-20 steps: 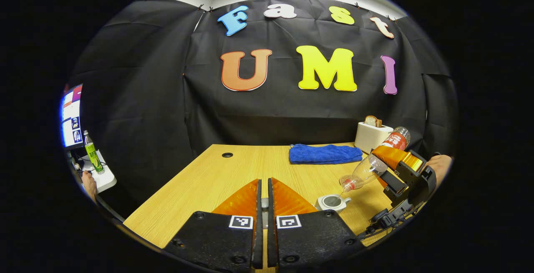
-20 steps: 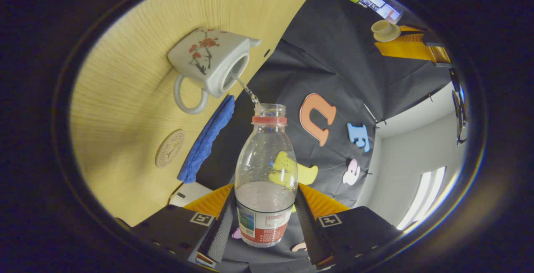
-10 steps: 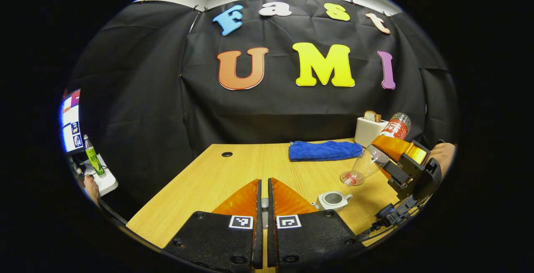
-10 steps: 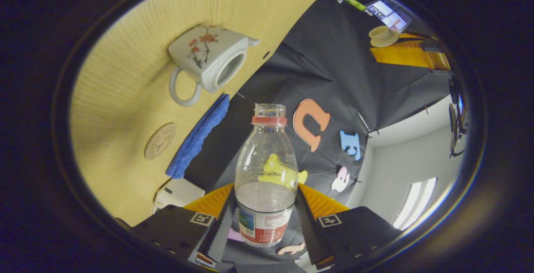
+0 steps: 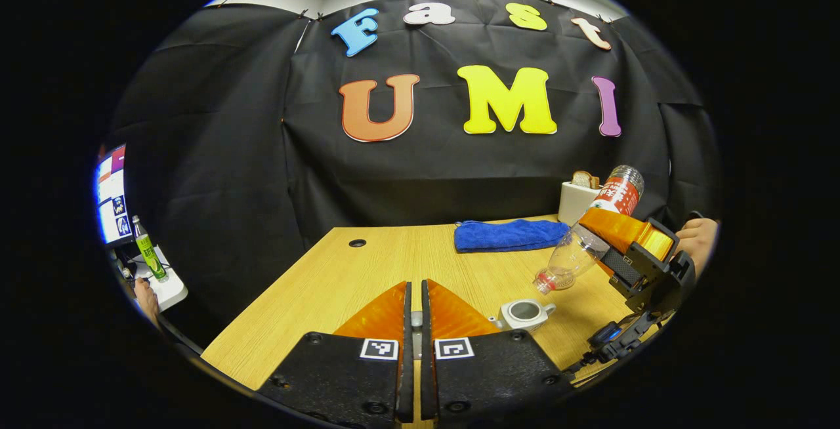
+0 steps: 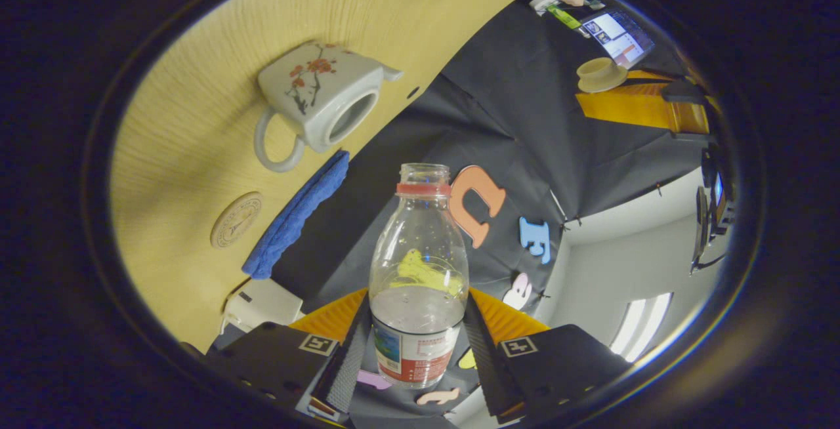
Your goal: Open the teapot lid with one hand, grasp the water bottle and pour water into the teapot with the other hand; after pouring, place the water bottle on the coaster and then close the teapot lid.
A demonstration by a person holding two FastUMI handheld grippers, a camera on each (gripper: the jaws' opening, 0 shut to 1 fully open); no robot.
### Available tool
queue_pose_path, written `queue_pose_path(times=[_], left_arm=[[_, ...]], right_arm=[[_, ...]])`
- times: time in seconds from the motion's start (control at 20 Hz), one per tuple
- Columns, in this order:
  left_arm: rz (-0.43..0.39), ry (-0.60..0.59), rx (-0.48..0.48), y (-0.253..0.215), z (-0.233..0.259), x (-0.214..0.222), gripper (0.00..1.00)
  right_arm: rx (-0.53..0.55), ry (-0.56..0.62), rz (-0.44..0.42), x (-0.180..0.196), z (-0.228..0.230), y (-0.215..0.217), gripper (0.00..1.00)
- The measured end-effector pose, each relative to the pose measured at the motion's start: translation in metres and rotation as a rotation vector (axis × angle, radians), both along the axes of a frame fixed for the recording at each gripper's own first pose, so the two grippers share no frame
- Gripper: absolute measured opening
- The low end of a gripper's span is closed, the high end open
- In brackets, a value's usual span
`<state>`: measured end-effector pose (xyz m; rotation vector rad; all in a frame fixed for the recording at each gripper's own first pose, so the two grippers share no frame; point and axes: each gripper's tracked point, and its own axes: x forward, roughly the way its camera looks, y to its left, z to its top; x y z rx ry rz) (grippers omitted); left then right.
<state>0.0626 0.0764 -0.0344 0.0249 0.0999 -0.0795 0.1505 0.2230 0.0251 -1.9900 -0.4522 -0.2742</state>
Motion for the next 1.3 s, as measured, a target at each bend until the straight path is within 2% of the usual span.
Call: queue_pose_path(times=[0.05,0.3,0.6,0.65,0.75,0.85,0.9,1.0,1.15,1.2,1.3], left_arm=[[-0.001,0.002,-0.002,0.0,-0.001,0.0,0.06],[-0.013,-0.005,-0.007,-0.004,0.003,-0.003,0.06],[-0.003,0.002,0.003,-0.001,-0.001,0.0,0.06],[-0.004,0.002,0.002,-0.001,-0.001,0.0,0.06],[-0.023,-0.005,-0.005,-0.005,0.001,-0.002,0.06],[-0.029,-0.013,-0.017,-0.005,0.004,-0.003,0.07],[-0.032,-0.015,-0.021,-0.005,0.005,-0.003,0.06],[-0.035,-0.019,-0.02,-0.005,0.006,-0.004,0.06],[-0.053,-0.023,-0.028,-0.011,0.007,-0.004,0.06],[-0.062,-0.026,-0.031,-0.015,0.008,-0.005,0.07],[-0.073,-0.032,-0.025,-0.02,0.009,-0.005,0.07]], right_arm=[[-0.008,-0.003,0.001,0.0,0.0,0.002,0.75],[-0.03,-0.023,0.005,-0.002,0.003,0.006,0.77],[0.05,-0.02,0.035,-0.002,0.004,0.002,0.75],[0.091,-0.001,0.037,0.0,0.001,-0.002,0.77],[0.21,0.043,0.038,0.002,-0.005,-0.013,0.75],[0.328,0.067,0.058,0.002,-0.002,-0.018,0.77],[0.401,0.092,0.062,0.002,-0.003,-0.023,0.74],[0.575,0.174,0.06,0.008,-0.013,-0.038,0.75],[0.76,0.256,0.058,0.014,-0.024,-0.052,0.75],[0.814,0.283,0.061,0.015,-0.03,-0.058,0.77],[0.964,0.326,0.092,0.013,-0.036,-0.069,0.77]])
